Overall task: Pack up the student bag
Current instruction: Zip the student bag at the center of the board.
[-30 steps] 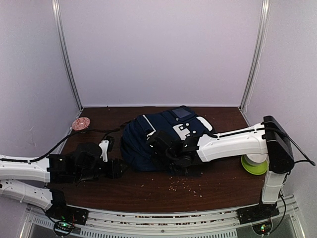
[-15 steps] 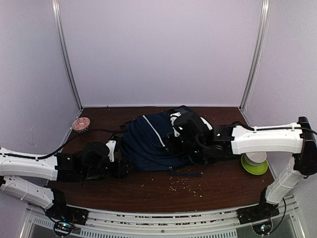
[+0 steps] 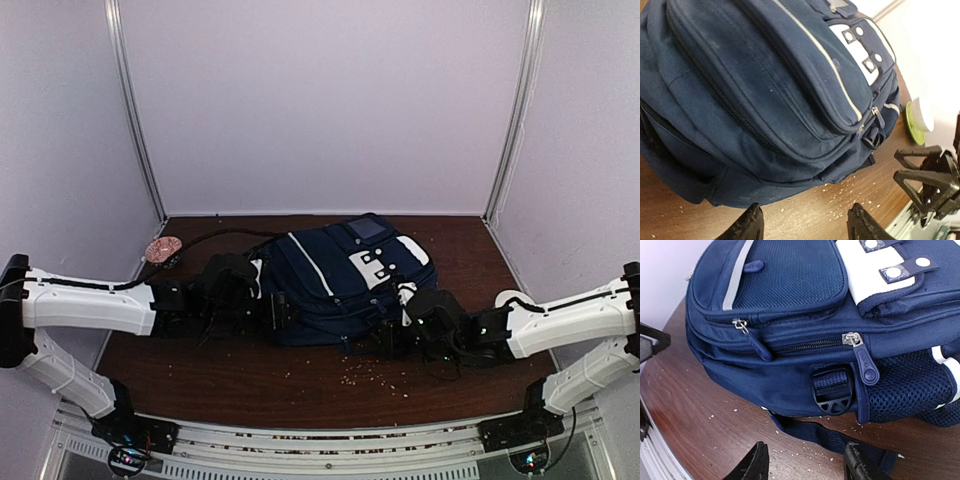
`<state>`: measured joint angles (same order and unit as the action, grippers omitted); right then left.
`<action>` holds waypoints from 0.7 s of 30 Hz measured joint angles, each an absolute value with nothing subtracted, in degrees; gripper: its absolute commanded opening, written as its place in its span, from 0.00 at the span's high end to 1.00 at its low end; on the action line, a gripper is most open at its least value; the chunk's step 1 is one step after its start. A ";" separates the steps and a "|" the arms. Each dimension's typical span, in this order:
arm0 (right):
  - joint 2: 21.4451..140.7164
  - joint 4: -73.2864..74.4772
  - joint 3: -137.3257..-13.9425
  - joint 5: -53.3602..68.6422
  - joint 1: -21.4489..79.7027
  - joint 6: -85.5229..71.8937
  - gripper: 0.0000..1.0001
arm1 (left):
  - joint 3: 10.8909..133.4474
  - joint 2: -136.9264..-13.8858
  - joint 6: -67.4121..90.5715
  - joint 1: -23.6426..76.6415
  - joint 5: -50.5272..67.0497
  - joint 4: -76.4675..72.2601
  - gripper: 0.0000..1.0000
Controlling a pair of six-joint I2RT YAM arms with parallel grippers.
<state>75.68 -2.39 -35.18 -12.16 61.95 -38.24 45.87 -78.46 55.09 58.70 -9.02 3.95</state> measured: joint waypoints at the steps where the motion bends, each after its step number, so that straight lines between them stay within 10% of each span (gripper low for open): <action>1: 75.18 -2.83 -34.87 -12.16 62.00 -38.92 0.49 | 46.22 -78.91 56.80 58.35 -8.58 3.99 0.02; 21: 72.44 -9.54 -29.28 -12.27 62.72 -43.53 0.50 | 51.46 -80.71 70.08 53.25 -7.77 8.43 0.16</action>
